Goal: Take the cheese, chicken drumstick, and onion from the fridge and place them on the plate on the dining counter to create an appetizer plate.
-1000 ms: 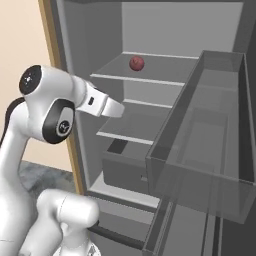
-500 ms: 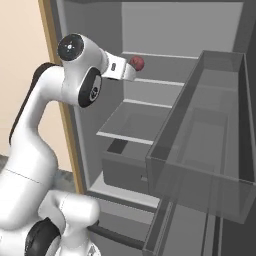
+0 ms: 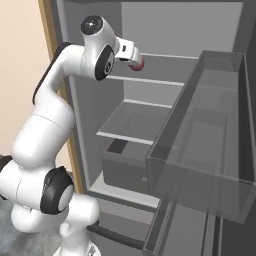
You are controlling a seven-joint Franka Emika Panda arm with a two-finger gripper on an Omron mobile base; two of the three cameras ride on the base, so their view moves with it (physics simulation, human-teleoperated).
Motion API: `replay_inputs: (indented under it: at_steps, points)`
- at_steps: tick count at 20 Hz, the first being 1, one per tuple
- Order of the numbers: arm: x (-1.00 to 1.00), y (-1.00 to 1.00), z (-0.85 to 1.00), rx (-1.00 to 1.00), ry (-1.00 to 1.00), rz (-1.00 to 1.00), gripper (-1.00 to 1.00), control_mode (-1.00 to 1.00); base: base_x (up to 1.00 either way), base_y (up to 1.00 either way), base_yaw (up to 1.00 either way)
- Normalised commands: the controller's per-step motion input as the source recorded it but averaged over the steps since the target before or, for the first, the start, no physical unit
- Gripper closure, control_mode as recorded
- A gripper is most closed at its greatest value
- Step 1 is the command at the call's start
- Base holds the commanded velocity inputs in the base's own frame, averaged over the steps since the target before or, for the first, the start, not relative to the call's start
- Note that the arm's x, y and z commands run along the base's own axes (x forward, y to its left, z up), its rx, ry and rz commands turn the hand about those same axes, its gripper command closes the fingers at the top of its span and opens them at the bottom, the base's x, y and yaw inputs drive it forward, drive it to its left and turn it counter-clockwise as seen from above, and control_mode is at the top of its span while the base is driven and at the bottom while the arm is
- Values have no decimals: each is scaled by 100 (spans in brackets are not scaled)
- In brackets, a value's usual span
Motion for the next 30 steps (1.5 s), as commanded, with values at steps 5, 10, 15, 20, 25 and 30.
replay_inputs:
  at_steps: [5, 10, 15, 20, 25, 30]
  points:
    - [55, 0, -15, -1, 2, 0, -100, -100, 0, 0, 0]
    - [34, 0, -27, 0, 0, 0, -100, -100, 0, 0, 0]
    - [30, -3, -30, 0, 0, 0, -100, -100, 0, 0, 0]
    - [37, -15, -10, 0, 0, -1, -100, -100, 0, 0, 0]
    - [42, -30, -2, 0, 0, -3, -100, -100, 0, 0, 0]
    - [47, -18, -2, 0, 0, -1, -100, -100, 0, 0, 0]
